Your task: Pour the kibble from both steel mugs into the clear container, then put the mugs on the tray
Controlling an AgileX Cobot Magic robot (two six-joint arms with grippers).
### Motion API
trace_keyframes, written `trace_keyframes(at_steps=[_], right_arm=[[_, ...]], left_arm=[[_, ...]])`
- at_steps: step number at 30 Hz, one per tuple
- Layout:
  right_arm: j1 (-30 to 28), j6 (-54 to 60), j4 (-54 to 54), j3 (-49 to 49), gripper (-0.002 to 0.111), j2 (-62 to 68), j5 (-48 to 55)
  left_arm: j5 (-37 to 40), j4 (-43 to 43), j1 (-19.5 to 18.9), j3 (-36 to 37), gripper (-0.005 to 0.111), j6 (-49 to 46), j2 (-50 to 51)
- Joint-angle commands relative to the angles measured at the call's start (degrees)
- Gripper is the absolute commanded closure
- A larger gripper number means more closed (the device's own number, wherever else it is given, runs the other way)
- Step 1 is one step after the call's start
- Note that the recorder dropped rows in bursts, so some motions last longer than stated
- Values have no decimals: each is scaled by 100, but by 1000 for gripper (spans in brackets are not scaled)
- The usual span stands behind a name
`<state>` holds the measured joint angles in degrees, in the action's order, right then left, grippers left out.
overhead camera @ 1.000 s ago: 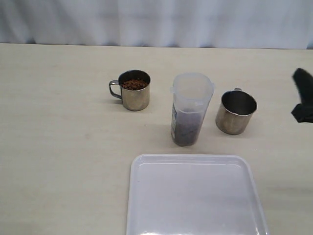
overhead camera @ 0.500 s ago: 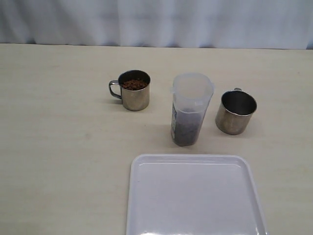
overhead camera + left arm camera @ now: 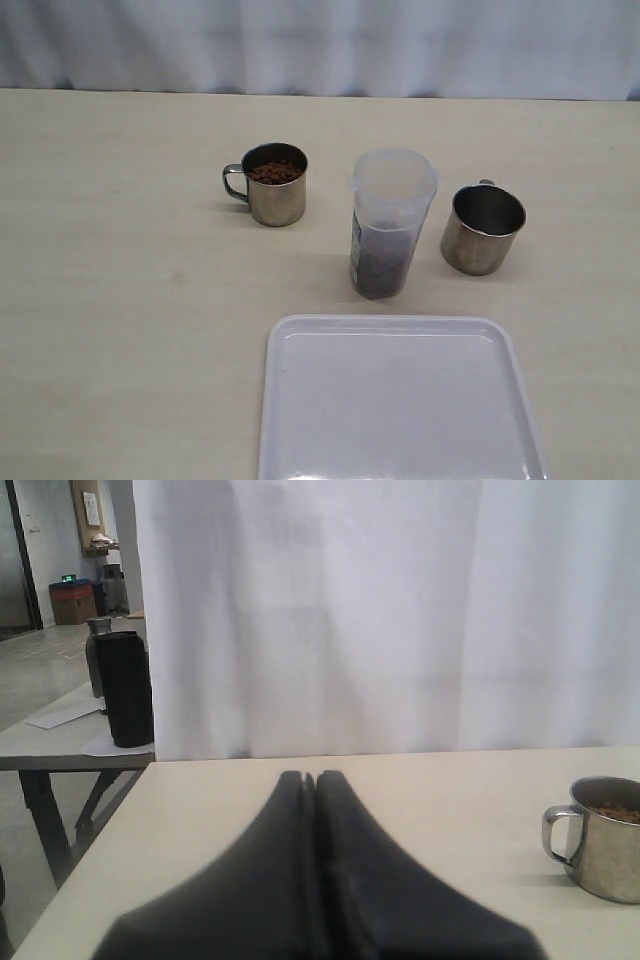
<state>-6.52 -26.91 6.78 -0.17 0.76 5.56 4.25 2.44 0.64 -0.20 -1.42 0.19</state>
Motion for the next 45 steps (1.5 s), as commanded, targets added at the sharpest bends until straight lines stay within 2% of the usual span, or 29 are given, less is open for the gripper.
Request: trace_keyframes(at_steps=[1, 6, 17, 19, 23, 24, 45], right_arm=[[-2, -8, -19, 17, 104, 17, 30], [757, -8, -18, 17, 104, 60, 30], [1038, 67, -16, 17, 104, -76, 33], [1072, 953, -7, 17, 104, -76, 47], [1072, 2691, -678, 17, 104, -76, 383], [1072, 2835, -678, 17, 104, -76, 438], [1038, 2731, -640, 17, 104, -76, 542]], left_arm=[[-73, -13, -26, 20, 107, 16, -19], [-73, -13, -26, 20, 107, 16, -19], [-54, -13, -26, 20, 107, 16, -19], [-4, -13, -26, 20, 107, 16, -19], [6, -13, -26, 20, 107, 16, -19], [6, -13, -26, 20, 107, 16, -19], [-4, -13, -26, 20, 107, 16, -19]])
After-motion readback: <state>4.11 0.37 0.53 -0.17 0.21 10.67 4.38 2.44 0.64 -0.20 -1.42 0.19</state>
